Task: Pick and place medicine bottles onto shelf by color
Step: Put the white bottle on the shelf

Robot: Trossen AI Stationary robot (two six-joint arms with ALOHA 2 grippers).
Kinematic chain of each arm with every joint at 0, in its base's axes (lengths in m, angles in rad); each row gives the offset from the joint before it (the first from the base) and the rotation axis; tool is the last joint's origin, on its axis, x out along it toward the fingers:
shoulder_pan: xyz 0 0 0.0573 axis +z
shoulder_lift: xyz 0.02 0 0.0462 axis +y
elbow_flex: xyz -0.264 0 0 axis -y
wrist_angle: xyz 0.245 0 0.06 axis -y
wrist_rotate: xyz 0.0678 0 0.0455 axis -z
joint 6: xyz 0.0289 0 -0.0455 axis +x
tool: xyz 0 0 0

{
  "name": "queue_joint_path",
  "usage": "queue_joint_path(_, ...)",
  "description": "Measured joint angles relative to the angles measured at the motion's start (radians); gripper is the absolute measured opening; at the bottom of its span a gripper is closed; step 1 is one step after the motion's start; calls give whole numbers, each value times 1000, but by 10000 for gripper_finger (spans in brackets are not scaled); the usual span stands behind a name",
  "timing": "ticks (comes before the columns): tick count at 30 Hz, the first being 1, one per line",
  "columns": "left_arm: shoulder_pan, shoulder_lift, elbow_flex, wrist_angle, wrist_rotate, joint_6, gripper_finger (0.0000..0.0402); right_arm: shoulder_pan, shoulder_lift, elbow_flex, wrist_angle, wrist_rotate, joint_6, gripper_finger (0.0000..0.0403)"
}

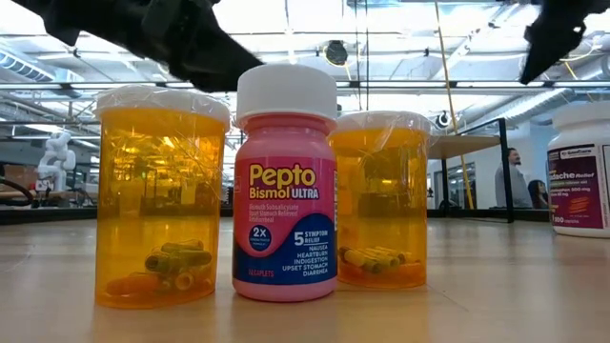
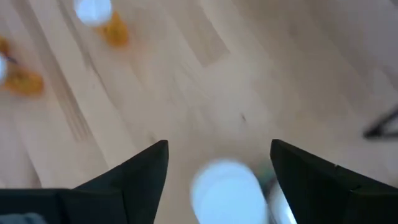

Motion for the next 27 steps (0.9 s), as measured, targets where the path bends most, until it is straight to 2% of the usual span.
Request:
queue_joint_path(3,17,33,0,104,16,8,315,0,-8,5,-103,-117,30,269)
queue_joint_path(6,46,86,16,186,104,17,315,9,-8,5,-186,-216,61,262)
queue_joint_path(12,97,220,162,153,172,46,315,45,-8,5,-240,-324,84,253)
queue_joint_path(16,133,338,321,110,255,102,315,57,-8,4,-249,-324,115,253)
queue_joint_path(20,176,468,493,62,312,139,315,68,-7,4,-248,-266,126,253)
queue_joint_path(27,223,707,809,78,442,196,315,68,-7,4,-248,-195,85,253)
